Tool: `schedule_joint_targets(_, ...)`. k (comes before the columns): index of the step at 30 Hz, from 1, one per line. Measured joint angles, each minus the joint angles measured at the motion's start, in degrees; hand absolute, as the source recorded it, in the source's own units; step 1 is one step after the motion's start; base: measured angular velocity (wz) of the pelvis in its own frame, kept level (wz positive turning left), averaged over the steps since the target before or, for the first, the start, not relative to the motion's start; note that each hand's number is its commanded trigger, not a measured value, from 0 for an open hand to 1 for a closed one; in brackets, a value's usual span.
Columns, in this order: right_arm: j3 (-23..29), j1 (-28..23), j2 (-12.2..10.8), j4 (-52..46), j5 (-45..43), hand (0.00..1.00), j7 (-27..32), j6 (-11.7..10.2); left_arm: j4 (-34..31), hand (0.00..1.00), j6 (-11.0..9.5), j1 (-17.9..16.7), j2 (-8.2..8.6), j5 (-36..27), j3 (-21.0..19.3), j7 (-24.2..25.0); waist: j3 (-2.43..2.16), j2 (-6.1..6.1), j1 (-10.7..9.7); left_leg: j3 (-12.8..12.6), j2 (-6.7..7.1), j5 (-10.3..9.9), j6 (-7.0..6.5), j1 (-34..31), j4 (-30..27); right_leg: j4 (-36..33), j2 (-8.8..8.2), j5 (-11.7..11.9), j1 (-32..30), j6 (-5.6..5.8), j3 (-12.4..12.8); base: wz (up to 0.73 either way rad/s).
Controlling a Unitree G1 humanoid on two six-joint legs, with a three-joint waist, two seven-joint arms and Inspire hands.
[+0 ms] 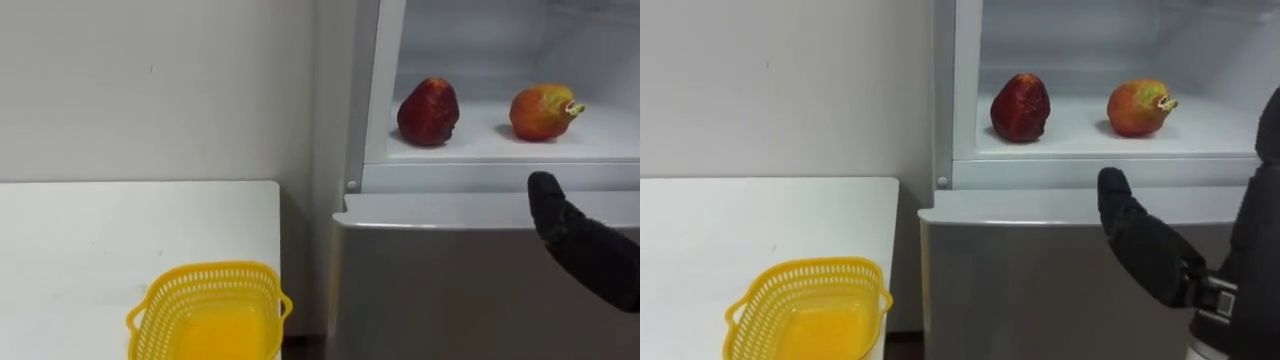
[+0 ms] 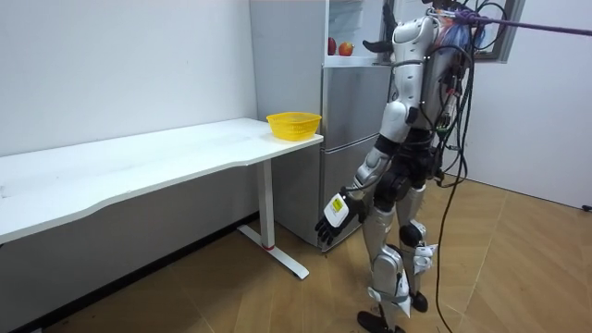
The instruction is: Retrieve from the upper fridge
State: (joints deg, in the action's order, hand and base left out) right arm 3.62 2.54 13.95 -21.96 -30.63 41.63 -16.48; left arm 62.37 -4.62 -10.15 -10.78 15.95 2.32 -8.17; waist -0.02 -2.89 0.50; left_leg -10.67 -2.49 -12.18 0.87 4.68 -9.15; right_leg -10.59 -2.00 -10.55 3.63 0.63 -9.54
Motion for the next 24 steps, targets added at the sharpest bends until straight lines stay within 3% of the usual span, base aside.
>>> schedule_joint_targets(5,0.2,4.0,2.2,0.2,3.0,0.00,-1.3,0.1,-0.7,0.00,0.1,0.1,0.10,1.3,-1.1,0.0,0.03,-0.30,1.0,0.2,-0.02,0.0,0.05,-0.1,-0.2,0.0,-0.14,0.0,0.2,-0.01,-1.5,0.01)
schedule_joint_targets(13,2.7,9.5,2.4,5.7,8.9,0.00,-4.9,0.7,-2.8,0.00,0.4,0.3,0.13,5.0,-2.1,0.2,0.07,-1.26,1.4,1.5,0.20,0.1,-0.04,-0.2,-0.5,0.0,-0.49,0.0,0.4,0.00,-3.2,0.07)
schedule_joint_targets(24,2.0,15.1,3.9,12.9,19.8,0.00,-10.2,2.9,-2.7,0.00,1.6,0.7,0.06,5.0,-2.2,2.7,0.53,-0.40,2.0,2.0,0.17,0.1,-0.04,-0.9,-1.5,0.0,-0.54,0.0,0.4,-0.06,-3.7,0.01)
